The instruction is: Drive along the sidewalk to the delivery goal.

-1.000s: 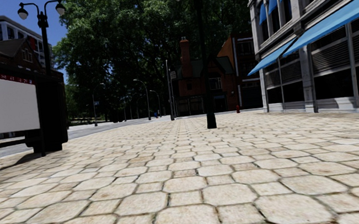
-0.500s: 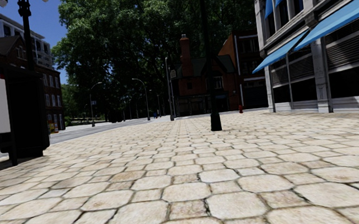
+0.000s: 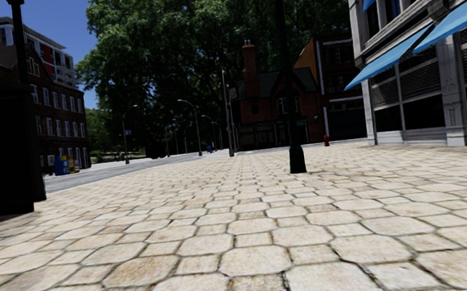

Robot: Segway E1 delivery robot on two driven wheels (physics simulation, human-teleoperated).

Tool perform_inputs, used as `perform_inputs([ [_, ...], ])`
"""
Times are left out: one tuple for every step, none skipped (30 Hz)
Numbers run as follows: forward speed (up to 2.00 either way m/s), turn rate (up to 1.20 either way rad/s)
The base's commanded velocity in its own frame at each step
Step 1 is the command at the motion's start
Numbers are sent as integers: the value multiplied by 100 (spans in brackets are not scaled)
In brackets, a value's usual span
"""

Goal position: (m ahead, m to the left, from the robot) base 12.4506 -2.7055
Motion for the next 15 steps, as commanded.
perform_inputs([
  [200, 0],
  [200, 0],
  [200, 0],
  [200, 0],
  [200, 0],
  [200, 0],
  [200, 0],
  [200, 0],
  [200, 0],
  [200, 0],
  [200, 0],
  [200, 0],
  [200, 0],
  [200, 0],
  [200, 0],
])
